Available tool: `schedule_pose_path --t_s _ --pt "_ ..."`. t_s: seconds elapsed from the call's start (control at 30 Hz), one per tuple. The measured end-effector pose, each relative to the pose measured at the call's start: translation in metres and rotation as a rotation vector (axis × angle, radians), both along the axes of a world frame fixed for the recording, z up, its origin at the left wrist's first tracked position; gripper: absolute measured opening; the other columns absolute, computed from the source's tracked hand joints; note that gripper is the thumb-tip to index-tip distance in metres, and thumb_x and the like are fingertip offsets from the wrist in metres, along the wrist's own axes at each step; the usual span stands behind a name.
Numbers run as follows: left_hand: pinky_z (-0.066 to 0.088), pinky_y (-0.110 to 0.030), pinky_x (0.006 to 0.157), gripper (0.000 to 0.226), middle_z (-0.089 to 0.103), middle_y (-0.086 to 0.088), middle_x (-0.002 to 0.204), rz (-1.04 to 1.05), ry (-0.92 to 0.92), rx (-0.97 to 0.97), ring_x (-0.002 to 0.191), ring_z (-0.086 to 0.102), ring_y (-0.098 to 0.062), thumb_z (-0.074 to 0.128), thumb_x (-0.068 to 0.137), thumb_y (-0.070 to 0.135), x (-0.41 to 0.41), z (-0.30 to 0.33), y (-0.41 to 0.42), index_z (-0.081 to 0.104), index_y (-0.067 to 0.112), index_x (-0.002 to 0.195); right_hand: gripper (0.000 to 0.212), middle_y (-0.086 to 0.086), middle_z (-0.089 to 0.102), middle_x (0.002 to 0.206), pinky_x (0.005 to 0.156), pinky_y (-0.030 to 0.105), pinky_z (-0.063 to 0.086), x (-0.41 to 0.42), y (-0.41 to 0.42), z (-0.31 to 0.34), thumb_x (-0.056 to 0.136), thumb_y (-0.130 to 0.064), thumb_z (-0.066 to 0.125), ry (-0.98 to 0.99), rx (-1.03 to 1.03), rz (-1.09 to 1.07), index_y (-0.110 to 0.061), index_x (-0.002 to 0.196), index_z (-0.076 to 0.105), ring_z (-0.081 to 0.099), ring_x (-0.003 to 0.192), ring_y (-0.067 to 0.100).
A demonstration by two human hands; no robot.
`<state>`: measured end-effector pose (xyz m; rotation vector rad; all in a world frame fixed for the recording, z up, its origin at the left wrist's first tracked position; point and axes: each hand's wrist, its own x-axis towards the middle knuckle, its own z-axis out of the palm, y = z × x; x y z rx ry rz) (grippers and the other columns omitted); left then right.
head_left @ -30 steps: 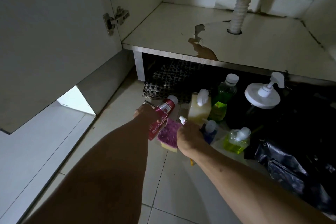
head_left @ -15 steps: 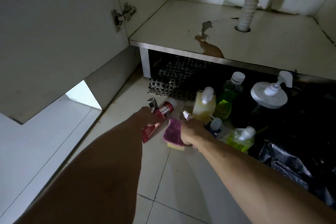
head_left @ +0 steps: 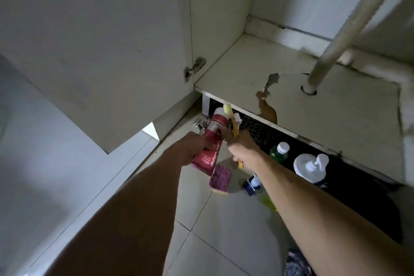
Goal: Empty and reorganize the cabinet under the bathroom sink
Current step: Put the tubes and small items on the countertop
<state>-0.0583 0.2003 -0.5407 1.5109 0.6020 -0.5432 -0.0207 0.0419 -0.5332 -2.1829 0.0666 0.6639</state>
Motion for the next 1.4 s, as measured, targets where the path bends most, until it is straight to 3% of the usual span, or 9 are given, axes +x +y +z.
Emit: schedule_pose_path --t_s 0.07,0.13,0.37,0.5,0.6,0.73,1.0,1.2,1.4 --pt "0.049 -0.052 0.098 0.069 0.068 -0.021 0.105 0.031 0.013 -0.134 0.097 0.066 -0.037 0.085 0.058 0.005 -0.011 0.045 -0.009 0.055 0.001 0.121 0.048 -0.001 0.059 0.07 0.047 0.017 0.041 -0.01 0.001 0.049 0.1 -0.054 0.046 -0.047 0.101 0.037 -0.009 0.091 0.062 0.056 0.054 0.009" --pt "0.052 -0.05 0.094 0.054 0.068 -0.018 0.101 0.01 0.011 -0.131 0.095 0.067 -0.035 0.078 0.069 0.005 -0.02 0.103 -0.014 0.055 0.0 0.118 0.045 -0.002 0.061 0.066 0.043 0.013 0.039 -0.018 -0.002 0.113 0.102 -0.049 0.047 -0.012 0.169 0.067 -0.008 0.09 0.062 0.055 0.046 0.001" --pt "0.053 -0.042 0.08 0.04 0.069 -0.015 0.09 0.057 -0.073 -0.058 0.084 0.066 -0.031 0.057 0.075 -0.01 -0.045 0.311 -0.018 0.061 0.004 0.112 0.038 0.018 0.066 0.098 0.066 0.035 0.052 -0.033 -0.007 0.328 0.101 -0.048 0.052 0.135 0.244 0.097 -0.012 0.101 0.065 0.062 0.085 0.032" --pt "0.047 -0.056 0.099 0.048 0.07 -0.019 0.095 0.126 -0.138 -0.095 0.093 0.065 -0.038 0.068 0.06 0.007 -0.052 0.413 -0.012 0.065 0.004 0.107 0.046 0.032 0.064 0.119 0.091 0.06 0.05 -0.043 -0.003 0.438 0.098 -0.048 0.057 0.13 0.343 0.1 -0.005 0.113 0.065 0.065 0.097 0.046" --pt "0.038 -0.061 0.106 0.072 0.065 -0.023 0.107 0.228 -0.139 -0.273 0.103 0.06 -0.041 0.075 0.057 0.021 -0.052 0.478 -0.009 0.058 0.006 0.126 0.047 0.025 0.071 0.105 0.073 0.043 0.052 -0.045 -0.002 0.509 0.094 -0.056 0.058 0.08 0.368 0.114 -0.012 0.106 0.068 0.064 0.08 0.03" --pt "0.046 -0.047 0.092 0.038 0.064 -0.021 0.091 0.345 -0.186 -0.313 0.085 0.06 -0.034 0.063 0.07 0.02 -0.045 0.583 -0.014 0.066 0.0 0.102 0.035 -0.003 0.066 0.071 0.055 0.021 0.052 -0.036 -0.006 0.596 0.097 -0.052 0.056 0.002 0.358 0.076 -0.02 0.087 0.066 0.06 0.054 0.004" --pt "0.042 -0.03 0.063 0.024 0.052 -0.008 0.072 0.314 -0.316 -0.099 0.069 0.05 -0.022 0.038 0.094 -0.004 0.012 0.704 -0.011 0.05 0.009 0.078 0.041 0.015 0.073 0.093 0.072 0.035 0.056 0.02 0.006 0.696 0.102 -0.047 0.049 -0.11 0.324 0.05 -0.01 0.101 0.067 0.07 0.079 0.024" --pt "0.045 -0.03 0.055 0.014 0.06 -0.01 0.072 0.238 -0.343 0.072 0.064 0.056 -0.022 0.059 0.084 0.0 0.1 0.729 0.029 0.065 0.008 0.075 0.028 0.011 0.072 0.098 0.08 0.038 0.058 0.093 0.033 0.716 0.103 -0.043 0.049 -0.058 0.332 -0.083 -0.019 0.095 0.061 0.069 0.092 0.026" --pt "0.049 -0.027 0.053 0.025 0.068 -0.008 0.076 0.174 -0.36 0.208 0.06 0.059 -0.021 0.067 0.079 -0.006 0.202 0.73 0.064 0.067 0.018 0.071 0.035 0.011 0.07 0.098 0.074 0.039 0.06 0.187 0.077 0.699 0.097 -0.039 0.06 -0.041 0.26 -0.308 -0.009 0.116 0.059 0.07 0.085 0.025"
